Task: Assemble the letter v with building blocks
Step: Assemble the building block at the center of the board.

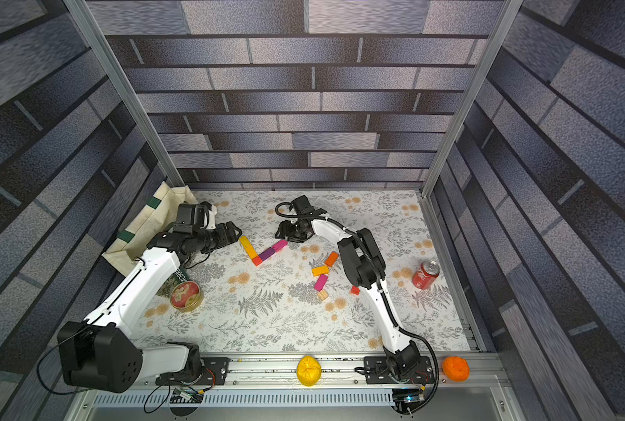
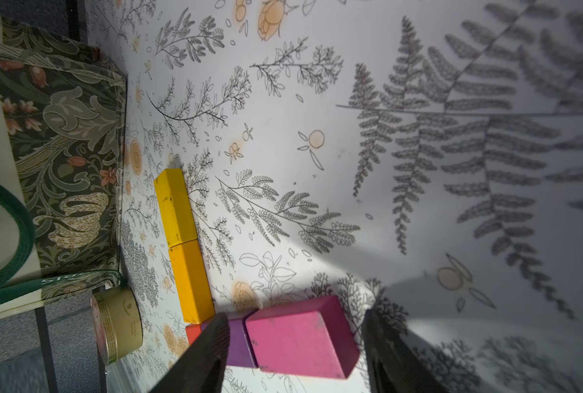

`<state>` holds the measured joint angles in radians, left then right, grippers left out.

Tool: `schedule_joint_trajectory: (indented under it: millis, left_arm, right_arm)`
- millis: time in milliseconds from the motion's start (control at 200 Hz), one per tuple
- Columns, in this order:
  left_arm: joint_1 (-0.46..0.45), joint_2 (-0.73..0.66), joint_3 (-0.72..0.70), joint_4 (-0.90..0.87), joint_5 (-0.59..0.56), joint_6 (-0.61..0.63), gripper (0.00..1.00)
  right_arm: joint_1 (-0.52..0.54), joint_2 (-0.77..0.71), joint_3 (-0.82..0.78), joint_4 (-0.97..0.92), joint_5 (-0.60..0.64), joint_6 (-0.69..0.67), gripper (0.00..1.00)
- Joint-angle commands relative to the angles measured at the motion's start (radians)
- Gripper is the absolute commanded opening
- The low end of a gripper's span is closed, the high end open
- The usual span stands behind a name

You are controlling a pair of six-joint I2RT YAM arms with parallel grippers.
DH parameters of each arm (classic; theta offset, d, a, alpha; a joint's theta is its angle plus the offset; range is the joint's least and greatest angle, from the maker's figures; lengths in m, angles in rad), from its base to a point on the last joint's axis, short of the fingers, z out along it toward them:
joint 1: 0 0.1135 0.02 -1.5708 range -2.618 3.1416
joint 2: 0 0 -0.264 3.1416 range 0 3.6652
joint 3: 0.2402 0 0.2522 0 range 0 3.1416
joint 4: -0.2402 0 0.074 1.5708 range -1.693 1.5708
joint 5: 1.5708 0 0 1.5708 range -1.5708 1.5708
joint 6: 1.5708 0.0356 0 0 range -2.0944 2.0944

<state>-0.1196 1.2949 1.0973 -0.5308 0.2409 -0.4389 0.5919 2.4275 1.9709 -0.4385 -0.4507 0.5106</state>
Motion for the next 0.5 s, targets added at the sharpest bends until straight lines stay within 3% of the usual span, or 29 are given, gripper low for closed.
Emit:
schedule_joint_trajectory:
  millis: [0,496]
  left_arm:
    - [0.006,-0.023,-0.013,-0.010,0.017,-0.010,0.82]
    - [0.007,-0.012,-0.009,-0.017,0.020,-0.012,0.82]
  right_arm:
    - [0.011,0.032,0.020,-0.038,-0.004,-0.009,0.62]
    - [0.017,0.036,0.022,-0.059,0.012,-0.009,0.52]
